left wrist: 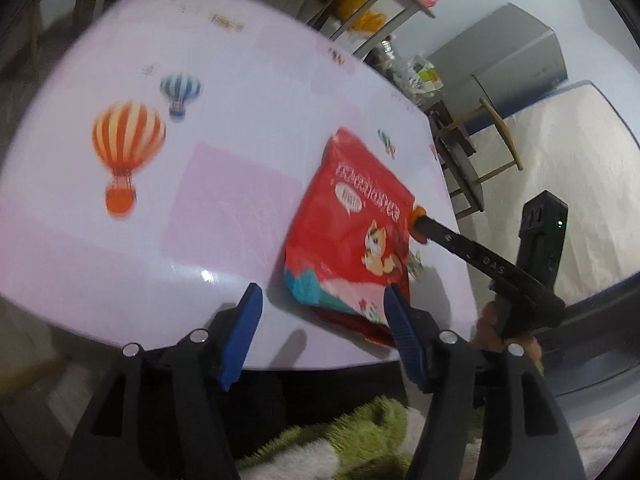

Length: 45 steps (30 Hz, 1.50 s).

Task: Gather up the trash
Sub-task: 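Lift the red snack bag with the left tool while the right tool holds the orange peel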

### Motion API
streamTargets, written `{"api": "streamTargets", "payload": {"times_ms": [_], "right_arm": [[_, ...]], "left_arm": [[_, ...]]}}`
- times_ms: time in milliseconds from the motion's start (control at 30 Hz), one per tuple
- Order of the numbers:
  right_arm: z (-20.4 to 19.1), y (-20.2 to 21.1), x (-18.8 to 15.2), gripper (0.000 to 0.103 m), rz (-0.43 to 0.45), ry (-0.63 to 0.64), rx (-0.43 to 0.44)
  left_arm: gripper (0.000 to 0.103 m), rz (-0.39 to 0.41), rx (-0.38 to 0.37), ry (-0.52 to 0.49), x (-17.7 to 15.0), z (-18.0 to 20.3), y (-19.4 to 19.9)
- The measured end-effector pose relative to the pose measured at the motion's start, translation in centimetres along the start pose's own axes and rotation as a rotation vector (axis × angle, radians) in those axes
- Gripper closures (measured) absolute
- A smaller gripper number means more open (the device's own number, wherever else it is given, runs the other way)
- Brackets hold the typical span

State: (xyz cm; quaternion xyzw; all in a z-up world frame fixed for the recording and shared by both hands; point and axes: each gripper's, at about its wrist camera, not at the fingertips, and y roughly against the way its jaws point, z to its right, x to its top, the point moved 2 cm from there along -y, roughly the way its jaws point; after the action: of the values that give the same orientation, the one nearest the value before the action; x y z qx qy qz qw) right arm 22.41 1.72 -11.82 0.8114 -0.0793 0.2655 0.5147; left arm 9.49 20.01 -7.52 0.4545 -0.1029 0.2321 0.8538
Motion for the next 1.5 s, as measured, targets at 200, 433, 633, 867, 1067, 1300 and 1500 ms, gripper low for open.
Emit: {"api": "streamTargets", "payload": {"times_ms": [200,433,633,867,1067,1300,1500], "right_arm": [[0.8,0.3,-1.9,0.089,-0.008,-0.02,-0.01],[1.1,-0.6,-2.5,0.089,-0.035,-0.032,-0.016],[1.2,-0.6,-2.6,0.089,-0.039,-0.032,-0.015],[1.2,-0.5,-2.6,0.089,-0.039,-0.03,-0.014],[1.3,-0.3,-2.6,0.089,-0.037,-0.031,-0.016],[1.3,-0.3,-2.6,0.089,-0.034,-0.031,-0.02],[1.3,-0.3,-2.5,0.089,-0.033,-0.032,-0.018]], "left_arm": [[0.042,-0.021,0.031,-0.066,3.1,0.1,-2.6],[0.044,-0.115,0.051,-0.088,6.1,0.1,-7.1],[0.046,-0.166,0.005,-0.075,6.9,0.5,-8.7],[0.051,-0.193,-0.063,-0.022,6.9,0.6,-9.2],[0.051,-0.197,-0.172,0.054,6.8,0.1,-8.4],[0.051,-0.21,-0.389,0.209,7.2,-1.2,-8.0],[0.055,-0.258,-0.445,0.278,6.8,-0.8,-9.1]]}}
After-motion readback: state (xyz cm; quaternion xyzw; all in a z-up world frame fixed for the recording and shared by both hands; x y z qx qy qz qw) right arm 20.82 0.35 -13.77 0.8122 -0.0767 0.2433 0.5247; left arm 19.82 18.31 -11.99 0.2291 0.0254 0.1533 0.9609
